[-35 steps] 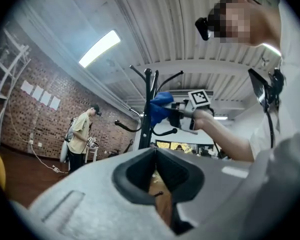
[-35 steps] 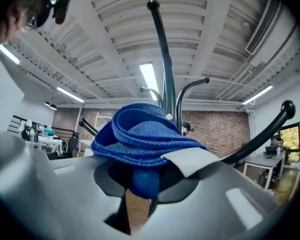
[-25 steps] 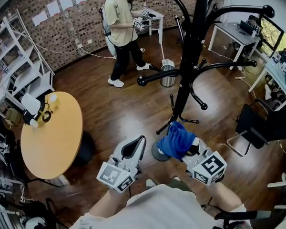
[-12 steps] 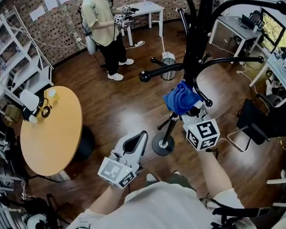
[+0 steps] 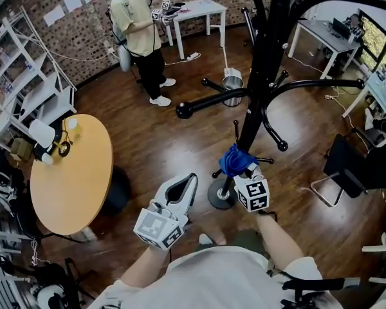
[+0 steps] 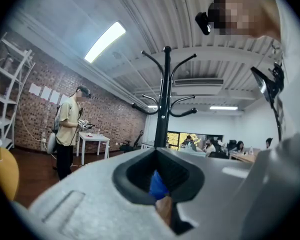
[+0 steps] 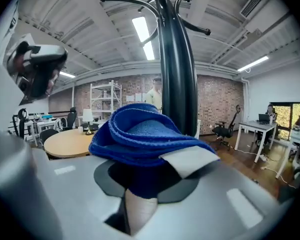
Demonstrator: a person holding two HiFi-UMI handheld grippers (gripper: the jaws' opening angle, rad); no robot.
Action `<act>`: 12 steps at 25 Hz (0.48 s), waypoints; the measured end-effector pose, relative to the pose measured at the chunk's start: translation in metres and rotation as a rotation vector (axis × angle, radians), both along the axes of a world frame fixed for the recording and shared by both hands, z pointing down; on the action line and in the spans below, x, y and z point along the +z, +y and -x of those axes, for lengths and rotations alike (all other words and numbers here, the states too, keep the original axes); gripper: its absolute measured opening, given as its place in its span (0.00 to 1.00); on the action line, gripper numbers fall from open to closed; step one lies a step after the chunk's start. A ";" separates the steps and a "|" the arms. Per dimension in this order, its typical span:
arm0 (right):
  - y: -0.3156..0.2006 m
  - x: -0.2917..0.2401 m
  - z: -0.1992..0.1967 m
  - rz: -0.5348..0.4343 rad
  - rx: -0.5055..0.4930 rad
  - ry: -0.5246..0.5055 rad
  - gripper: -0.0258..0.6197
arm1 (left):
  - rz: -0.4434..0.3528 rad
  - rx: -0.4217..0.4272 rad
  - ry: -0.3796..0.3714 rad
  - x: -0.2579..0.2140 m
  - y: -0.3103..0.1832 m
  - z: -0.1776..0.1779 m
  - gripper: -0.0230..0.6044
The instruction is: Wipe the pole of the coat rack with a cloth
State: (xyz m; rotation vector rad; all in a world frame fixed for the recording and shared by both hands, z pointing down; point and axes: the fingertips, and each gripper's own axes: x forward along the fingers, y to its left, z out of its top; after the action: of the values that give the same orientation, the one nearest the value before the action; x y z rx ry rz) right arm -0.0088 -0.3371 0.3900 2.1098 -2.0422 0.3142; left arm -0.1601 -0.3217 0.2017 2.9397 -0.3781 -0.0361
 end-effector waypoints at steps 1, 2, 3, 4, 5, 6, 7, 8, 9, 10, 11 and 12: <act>0.004 -0.016 0.004 -0.030 -0.028 0.000 0.19 | 0.002 0.001 -0.003 0.000 0.002 -0.006 0.04; 0.012 -0.035 0.008 -0.065 -0.064 0.002 0.19 | 0.000 0.002 -0.004 -0.001 0.006 -0.013 0.04; 0.022 -0.055 0.010 -0.097 -0.102 0.009 0.19 | -0.008 0.005 -0.005 -0.002 0.012 -0.021 0.04; 0.033 -0.075 0.011 -0.122 -0.138 0.021 0.19 | -0.021 0.006 -0.008 -0.003 0.018 -0.028 0.04; 0.044 -0.096 0.009 -0.144 -0.171 0.035 0.19 | -0.032 -0.001 -0.011 -0.003 0.022 -0.036 0.04; 0.055 -0.116 0.005 -0.169 -0.201 0.046 0.19 | -0.038 -0.017 -0.010 -0.004 0.023 -0.044 0.04; 0.065 -0.136 -0.002 -0.200 -0.227 0.052 0.19 | -0.041 -0.039 -0.006 -0.005 0.023 -0.051 0.04; 0.072 -0.154 -0.011 -0.232 -0.252 0.055 0.19 | -0.043 -0.066 0.002 -0.007 0.022 -0.059 0.04; 0.077 -0.171 -0.020 -0.258 -0.275 0.057 0.19 | -0.044 -0.093 0.011 -0.008 0.021 -0.067 0.04; 0.079 -0.185 -0.031 -0.277 -0.298 0.060 0.19 | -0.044 -0.121 0.018 -0.009 0.019 -0.075 0.04; 0.078 -0.197 -0.043 -0.288 -0.322 0.061 0.19 | -0.041 -0.149 0.024 -0.011 0.018 -0.083 0.04; 0.075 -0.207 -0.055 -0.293 -0.350 0.060 0.19 | -0.038 -0.175 0.029 -0.013 0.018 -0.093 0.04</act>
State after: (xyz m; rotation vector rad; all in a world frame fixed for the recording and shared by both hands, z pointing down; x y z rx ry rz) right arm 0.0463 -0.2625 0.1829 1.8226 -2.4901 -0.1057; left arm -0.0675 -0.3035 0.1886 2.9308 -0.6356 -0.1095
